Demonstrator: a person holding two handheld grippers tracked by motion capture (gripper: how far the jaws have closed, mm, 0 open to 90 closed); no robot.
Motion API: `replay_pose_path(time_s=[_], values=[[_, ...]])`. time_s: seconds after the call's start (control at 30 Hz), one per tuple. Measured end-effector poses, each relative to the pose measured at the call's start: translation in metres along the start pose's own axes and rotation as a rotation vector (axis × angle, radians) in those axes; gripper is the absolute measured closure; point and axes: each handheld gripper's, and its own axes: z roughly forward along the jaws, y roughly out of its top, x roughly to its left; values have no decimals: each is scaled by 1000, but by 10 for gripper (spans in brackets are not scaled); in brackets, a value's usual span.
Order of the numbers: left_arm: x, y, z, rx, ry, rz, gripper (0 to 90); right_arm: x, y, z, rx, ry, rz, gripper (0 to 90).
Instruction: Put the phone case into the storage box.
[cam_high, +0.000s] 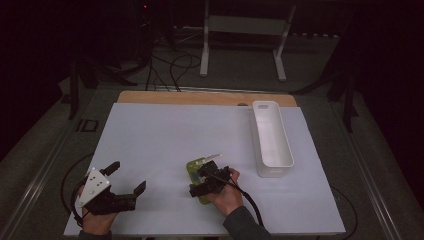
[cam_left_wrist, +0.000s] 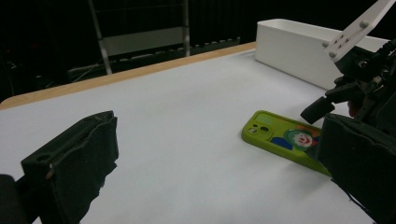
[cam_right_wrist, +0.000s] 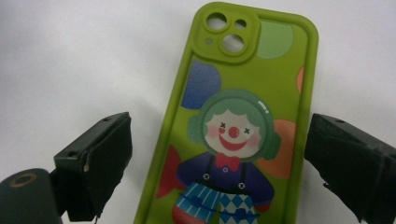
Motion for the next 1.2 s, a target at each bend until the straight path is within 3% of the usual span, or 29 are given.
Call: replay_pose_path(time_s=[0.6, 1.2], values=[[0, 0, 0, 1, 2, 0, 0, -2, 0, 7, 33, -7, 30, 76], [-1, 0, 0, 1, 1, 2, 0, -2, -1, 12, 75, -30, 21, 101]])
